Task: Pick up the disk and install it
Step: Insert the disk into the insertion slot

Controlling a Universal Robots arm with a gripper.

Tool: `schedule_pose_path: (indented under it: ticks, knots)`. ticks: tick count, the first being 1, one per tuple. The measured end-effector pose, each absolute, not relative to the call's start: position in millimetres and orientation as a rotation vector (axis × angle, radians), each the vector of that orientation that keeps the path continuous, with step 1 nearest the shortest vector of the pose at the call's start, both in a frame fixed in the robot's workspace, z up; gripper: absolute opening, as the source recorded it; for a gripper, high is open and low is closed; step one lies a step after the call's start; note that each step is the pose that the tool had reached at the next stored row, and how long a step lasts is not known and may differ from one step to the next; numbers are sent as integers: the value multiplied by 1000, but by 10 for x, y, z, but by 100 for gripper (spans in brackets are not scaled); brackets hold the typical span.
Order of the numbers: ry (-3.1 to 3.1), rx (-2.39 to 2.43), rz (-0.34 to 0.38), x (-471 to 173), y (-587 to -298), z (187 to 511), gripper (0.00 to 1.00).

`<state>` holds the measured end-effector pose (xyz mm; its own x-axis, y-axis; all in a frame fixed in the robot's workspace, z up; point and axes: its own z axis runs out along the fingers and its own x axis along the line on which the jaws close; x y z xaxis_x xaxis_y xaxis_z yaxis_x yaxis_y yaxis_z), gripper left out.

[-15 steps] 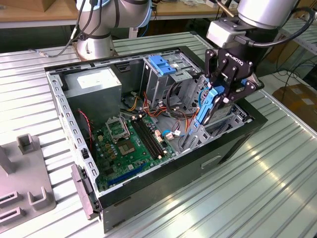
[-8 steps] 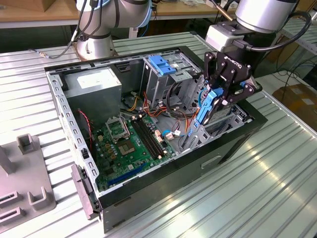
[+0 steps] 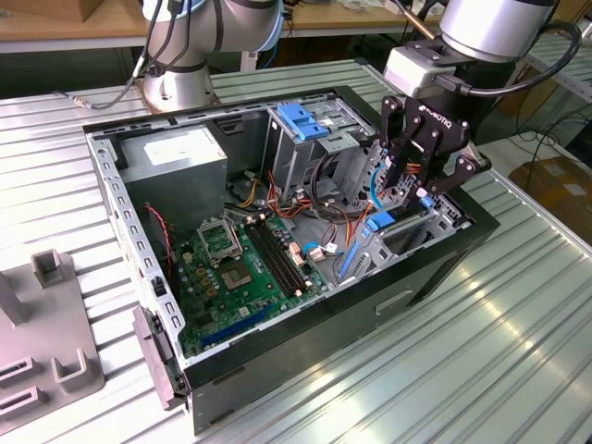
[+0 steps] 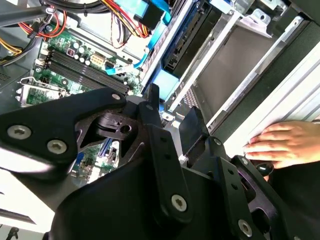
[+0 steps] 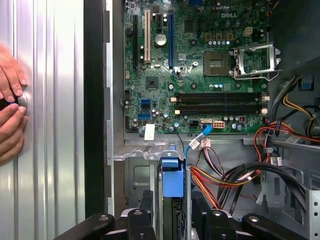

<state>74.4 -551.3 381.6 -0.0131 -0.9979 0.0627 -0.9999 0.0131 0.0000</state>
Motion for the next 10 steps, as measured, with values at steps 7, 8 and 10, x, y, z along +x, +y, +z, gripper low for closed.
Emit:
schedule_pose_path:
  ticks: [7,8,10]
  knots:
    - [-2203,2175,69,744,-5513,3816,36]
    - [-2203,2175,69,744,-5513,3816,24]
    - [-2203,2175,69,744,-5513,3816,18]
